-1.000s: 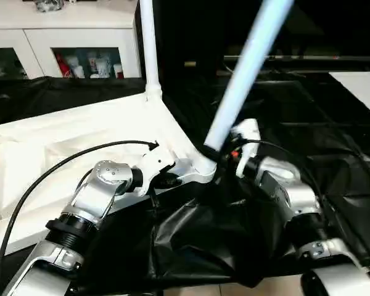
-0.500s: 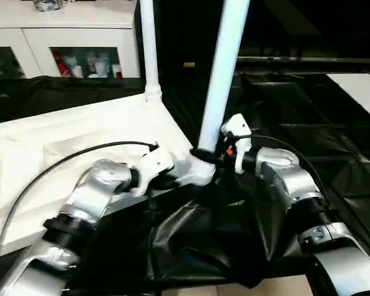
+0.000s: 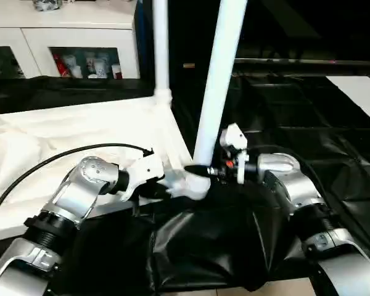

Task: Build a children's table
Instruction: Insert table leg to table base

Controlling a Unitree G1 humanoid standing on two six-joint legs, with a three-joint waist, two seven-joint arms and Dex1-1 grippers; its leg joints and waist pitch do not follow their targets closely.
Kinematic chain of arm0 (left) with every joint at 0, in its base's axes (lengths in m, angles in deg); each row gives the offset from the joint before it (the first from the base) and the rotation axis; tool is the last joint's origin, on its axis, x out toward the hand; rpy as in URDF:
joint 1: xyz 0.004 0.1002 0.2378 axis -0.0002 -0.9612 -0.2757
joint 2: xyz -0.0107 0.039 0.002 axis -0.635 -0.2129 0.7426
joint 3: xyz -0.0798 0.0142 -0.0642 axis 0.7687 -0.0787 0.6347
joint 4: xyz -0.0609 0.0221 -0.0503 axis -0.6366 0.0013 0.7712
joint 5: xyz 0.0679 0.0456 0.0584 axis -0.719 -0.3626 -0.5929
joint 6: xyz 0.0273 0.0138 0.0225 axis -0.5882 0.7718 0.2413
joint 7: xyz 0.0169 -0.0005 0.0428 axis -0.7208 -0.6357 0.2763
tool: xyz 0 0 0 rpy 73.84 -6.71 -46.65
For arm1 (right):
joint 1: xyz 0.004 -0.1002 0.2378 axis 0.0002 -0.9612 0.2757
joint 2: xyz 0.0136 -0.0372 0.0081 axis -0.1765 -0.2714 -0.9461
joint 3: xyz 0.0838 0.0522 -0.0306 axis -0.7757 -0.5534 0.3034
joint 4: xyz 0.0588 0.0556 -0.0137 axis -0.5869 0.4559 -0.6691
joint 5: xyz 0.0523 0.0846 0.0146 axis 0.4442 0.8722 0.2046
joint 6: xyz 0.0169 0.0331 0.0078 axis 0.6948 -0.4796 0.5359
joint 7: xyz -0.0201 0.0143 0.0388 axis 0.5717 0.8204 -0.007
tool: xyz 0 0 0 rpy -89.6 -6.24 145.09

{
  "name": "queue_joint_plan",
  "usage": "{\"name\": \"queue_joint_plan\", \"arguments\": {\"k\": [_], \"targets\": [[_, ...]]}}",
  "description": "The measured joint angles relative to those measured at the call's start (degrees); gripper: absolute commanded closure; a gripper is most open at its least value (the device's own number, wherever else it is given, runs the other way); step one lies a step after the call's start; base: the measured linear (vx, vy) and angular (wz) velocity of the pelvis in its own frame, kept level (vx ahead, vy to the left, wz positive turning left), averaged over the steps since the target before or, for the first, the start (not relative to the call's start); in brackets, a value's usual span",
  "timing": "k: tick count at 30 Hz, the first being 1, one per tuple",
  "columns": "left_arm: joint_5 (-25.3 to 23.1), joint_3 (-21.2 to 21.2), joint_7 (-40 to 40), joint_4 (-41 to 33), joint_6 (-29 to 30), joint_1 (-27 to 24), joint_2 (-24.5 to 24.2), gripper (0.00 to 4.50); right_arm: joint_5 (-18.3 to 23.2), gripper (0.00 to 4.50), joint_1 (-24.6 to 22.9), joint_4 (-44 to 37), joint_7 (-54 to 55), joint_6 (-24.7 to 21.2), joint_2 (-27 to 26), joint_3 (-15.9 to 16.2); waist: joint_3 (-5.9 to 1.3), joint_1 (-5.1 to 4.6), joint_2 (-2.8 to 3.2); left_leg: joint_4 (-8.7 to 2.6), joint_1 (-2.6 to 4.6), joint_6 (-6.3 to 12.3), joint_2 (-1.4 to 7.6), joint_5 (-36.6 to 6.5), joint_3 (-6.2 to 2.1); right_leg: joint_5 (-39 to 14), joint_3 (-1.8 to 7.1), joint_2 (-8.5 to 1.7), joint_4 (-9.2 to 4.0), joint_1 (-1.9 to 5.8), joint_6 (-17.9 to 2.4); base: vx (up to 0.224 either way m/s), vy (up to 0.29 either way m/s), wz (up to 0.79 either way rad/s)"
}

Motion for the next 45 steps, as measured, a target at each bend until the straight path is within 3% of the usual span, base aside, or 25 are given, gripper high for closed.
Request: {"name": "queue_joint_plan", "arguments": {"k": [6, 13, 18, 19, 20, 21, 22, 23, 24, 25, 26, 27, 30, 36, 42, 43, 45], "targets": [[-0.23, -0.21, -0.09, 0.17, 0.19, 0.25, 0.01, 4.5, 0.0, 2.61, 0.19, 0.35, -0.09, 0.66, 0.03, 0.22, 0.0, 0.0, 0.0, -0.08, 0.29, -0.03, 0.0, -0.01, 0.01, -0.02, 0.02, 0.0, -0.04, 0.24, 0.03, 0.0, 0.0, 0.0], [-2.82, 1.13, 11.4, 9.42, 4.08, 5.76, 7.43, 4.5, -1.38, 2.61, 5.53, 10.33, 18.67, 0.64, -4.05, -2.87, 0.38, -0.56, 0.38, -0.31, 1.03, -0.04, -0.02, -0.04, -0.14, -0.26, -0.16, -0.07, -0.46, 0.56, 0.41, -0.018, 0.005, -0.03], [-2.55, 3.61, 23.3, 18.15, 10.04, 11.49, 15.99, 4.5, -1.5, 2.61, 10.62, 17.56, 39.89, -1.43, -8.76, -7.51, 1.06, -1.88, 1.31, -1.24, 1.06, -0.05, -0.04, -0.04, -0.39, -0.83, -2.05, -0.96, -2.07, 1.01, -0.14, -0.072, 0.051, -0.15], [-2.57, 3.72, 24.95, 18.95, 10.44, 12.13, 17.08, 4.5, -1.5, 2.61, 11.16, 18.17, 42.54, -1.46, -9.09, -7.73, 1.17, -1.79, 1.57, -1.76, 0.61, -0.05, -0.04, -0.04, -0.02, -1.7, -2.22, -1.04, -1.05, 1.0, -0.76, -0.108, 0.049, -0.11], [-2.63, 3.91, 26.98, 20.36, 11.04, 13.06, 18.52, 4.5, -1.45, 2.61, 11.73, 18.95, 45.65, -1.47, -9.61, -8.52, 1.07, -1.71, 1.23, -2.27, 0.52, -0.05, -0.09, -0.04, 0.73, -3.35, -2.29, -1.45, 0.6, 0.76, -2.85, -0.045, -0.016, 0.19], [-2.86, 4.02, 29.24, 21.33, 11.57, 13.77, 20.15, 4.5, -1.44, 2.61, 12.19, 20.01, 48.91, -1.48, -10.05, -9.03, 0.62, -1.47, -0.04, -3.16, 1.01, -0.18, -0.16, 0.05, 3.1, -4.04, -1.13, -2.12, 1.71, 0.12, -2.29, -0.045, -0.016, 0.19], [-2.94, 4.26, 30.44, 21.73, 11.78, 14.01, 20.66, 4.5, -1.39, 2.61, 12.68, 20.58, 50.66, -1.5, -10.5, -9.19, 0.8, -1.68, -0.85, -2.3, 1.17, -1.38, -0.49, -0.81, 3.22, -3.71, -0.61, -2.69, 1.31, -0.45, -1.49, 0.035, -0.077, 0.2], [-3.17, 4.61, 31.39, 22.15, 12.37, 14.23, 21.33, 4.5, -1.33, 2.61, 13.23, 21.29, 52.42, -1.48, -11.03, -9.44, 0.82, -0.97, -0.7, 0.0, 1.4, -1.31, -0.54, -2.59, 1.2, -3.01, -0.71, -2.86, 1.01, -0.3, -0.24, 0.0, 0.0, 0.0], [-3.3, 4.91, 32.19, 22.49, 13.11, 14.48, 22.09, 4.5, -1.34, 2.61, 13.87, 22.46, 54.34, -1.48, -11.5, -9.68, 0.6, -0.1, 0.33, 1.79, 1.71, -1.26, -0.48, -2.6, -2.28, -2.75, -1.73, -2.88, 1.06, 0.25, 0.16, 0.07, -0.015, -0.34], [-3.58, 5.28, 34.08, 22.59, 14.94, 15.38, 23.83, 4.5, -1.48, 2.61, 14.77, 23.45, 57.98, -1.23, -12.3, -10.82, 0.51, -0.08, 0.91, 2.08, 1.78, -2.41, -0.03, -2.55, -3.51, -2.4, -3.2, -3.09, 1.06, 0.15, 0.55, 0.043, 0.058, -0.3], [-3.77, 5.49, 35.24, 22.38, 15.85, 15.57, 24.62, 4.5, -1.51, 2.61, 15.68, 24.41, 60.17, -1.1, -12.79, -11.19, 0.31, -0.45, 0.66, 1.72, 1.63, -2.46, 0.08, -2.51, -3.41, -2.35, -2.81, -2.63, 0.57, -0.11, 0.48, 0.042, 0.064, -0.24], [-3.96, 5.55, 36.4, 21.94, 16.9, 15.61, 25.24, 4.5, -1.64, 2.61, 16.39, 25.52, 62.6, -1.08, -13.44, -11.44, 0.27, -1.31, 0.59, 1.32, 1.5, -2.5, 0.28, -2.49, -3.11, -1.51, -2.68, -2.35, -0.26, -0.12, -0.84, 0.0, 0.0, 0.0], [-3.83, 5.54, 36.78, 21.56, 17.76, 15.56, 25.55, 4.5, -1.89, 2.61, 16.92, 26.29, 64.47, -0.99, -14.07, -11.45, 0.26, -2.26, 0.59, 1.24, 1.56, -2.48, 0.25, -2.51, -2.85, 0.32, -2.5, -2.3, -1.21, 0.25, -1.64, 0.0, 0.0, 0.0], [-3.73, 5.82, 37.06, 21.62, 17.62, 15.53, 25.22, 4.5, -2.34, 2.61, 17.78, 27.2, 64.8, -0.9, -14.41, -11.43, 0.22, -2.35, 0.5, -0.1, 1.79, -2.49, 0.24, -2.5, -2.53, 0.26, -2.39, -2.3, -1.6, 0.16, -1.0, 0.0, 0.0, 0.0], [-3.59, 5.89, 36.63, 21.56, 16.77, 15.53, 24.65, 4.5, -3.02, 2.61, 18.31, 28.3, 63.96, 1.53, -14.57, -11.43, 0.21, -2.35, 0.51, -0.3, 1.67, -2.51, 0.39, -2.49, -2.41, 1.03, -2.42, -2.3, -1.55, -0.05, -0.32, 0.0, 0.0, 0.0], [-3.48, 5.89, 36.33, 21.52, 16.6, 15.51, 24.35, 4.5, -3.12, 2.05, 18.26, 28.51, 62.76, 2.27, -14.44, -11.5, 0.21, -2.39, 0.51, -0.33, 1.64, -2.51, 0.41, -2.49, -2.39, 1.06, -2.43, -2.3, -1.55, -0.09, -0.31, 0.0, 0.0, 0.0], [-3.28, 5.89, 35.64, 21.46, 16.0, 15.44, 23.91, 4.5, -3.14, 1.91, 18.25, 29.0, 61.11, 3.07, -14.25, -11.92, 0.23, -2.41, 0.54, -0.37, 1.59, -2.54, 0.44, -2.47, -2.37, 1.13, -2.46, -2.3, -1.55, -0.16, -0.33, 0.0, 0.0, 0.0]]}}
